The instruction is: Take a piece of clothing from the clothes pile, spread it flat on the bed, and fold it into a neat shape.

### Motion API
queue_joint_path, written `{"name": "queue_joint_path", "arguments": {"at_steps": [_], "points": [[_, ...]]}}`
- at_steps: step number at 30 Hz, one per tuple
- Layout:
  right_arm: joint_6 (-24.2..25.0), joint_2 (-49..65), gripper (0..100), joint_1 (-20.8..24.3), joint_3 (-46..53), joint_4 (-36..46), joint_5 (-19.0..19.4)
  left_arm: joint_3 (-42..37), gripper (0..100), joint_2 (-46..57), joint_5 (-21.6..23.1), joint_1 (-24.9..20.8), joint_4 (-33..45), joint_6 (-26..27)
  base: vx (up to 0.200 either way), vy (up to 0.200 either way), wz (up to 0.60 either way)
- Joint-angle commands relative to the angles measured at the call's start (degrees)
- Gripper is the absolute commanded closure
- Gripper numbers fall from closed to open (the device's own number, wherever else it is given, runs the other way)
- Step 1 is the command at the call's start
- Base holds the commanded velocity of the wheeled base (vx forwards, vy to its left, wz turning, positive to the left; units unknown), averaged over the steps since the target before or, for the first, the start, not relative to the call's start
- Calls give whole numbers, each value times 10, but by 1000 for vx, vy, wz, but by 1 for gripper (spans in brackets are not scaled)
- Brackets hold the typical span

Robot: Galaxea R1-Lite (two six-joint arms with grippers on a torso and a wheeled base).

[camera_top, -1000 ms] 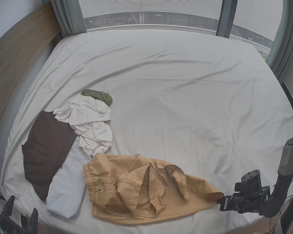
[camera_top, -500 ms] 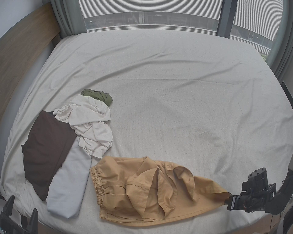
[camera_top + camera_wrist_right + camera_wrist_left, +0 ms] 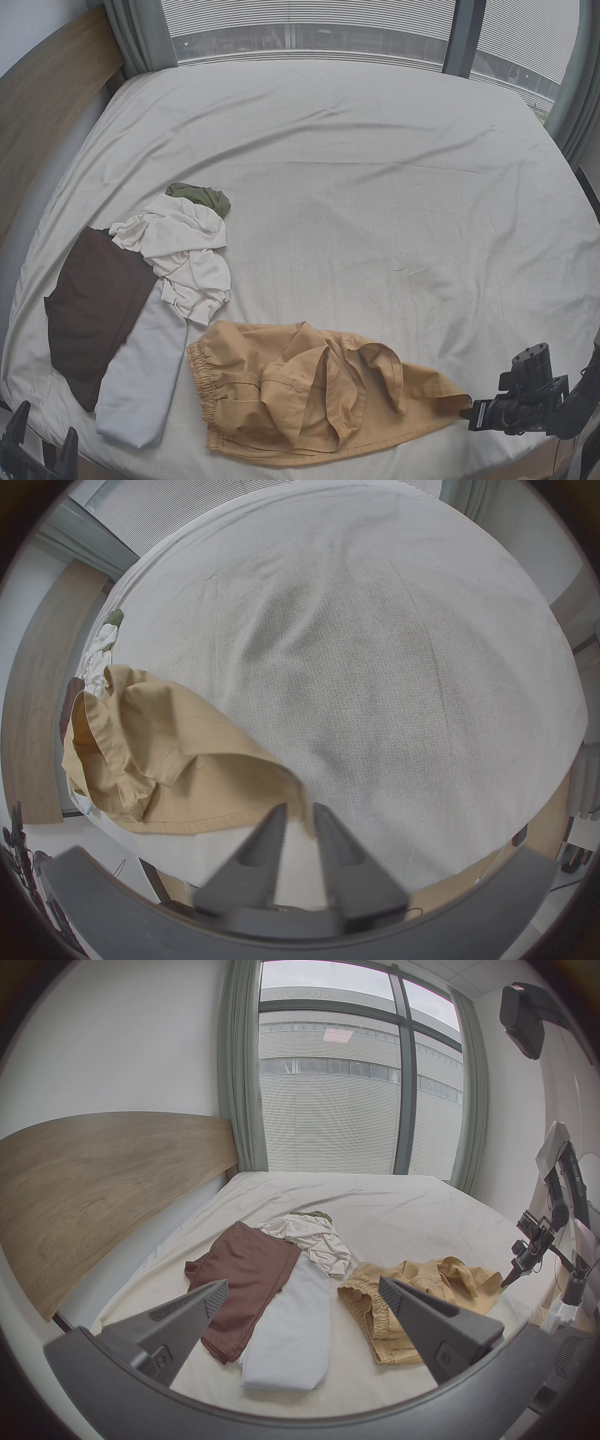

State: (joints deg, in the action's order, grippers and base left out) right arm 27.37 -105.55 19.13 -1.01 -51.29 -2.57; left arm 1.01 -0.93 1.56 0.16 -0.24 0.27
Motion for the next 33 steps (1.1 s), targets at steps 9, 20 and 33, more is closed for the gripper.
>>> {"name": "queue_joint_path", "arguments": {"at_steps": [9,20,33], "points": [[-8,126,0,50,10,-28,-1,-10,0,9,0,0,0,0,0,0,0],[-32,157,0,148,-29,-118,3,-10,0,9,0,0,0,0,0,0,0],[-35,136,0,221,-145,-112,45,-10,0,9,0,0,0,0,0,0,0]]}}
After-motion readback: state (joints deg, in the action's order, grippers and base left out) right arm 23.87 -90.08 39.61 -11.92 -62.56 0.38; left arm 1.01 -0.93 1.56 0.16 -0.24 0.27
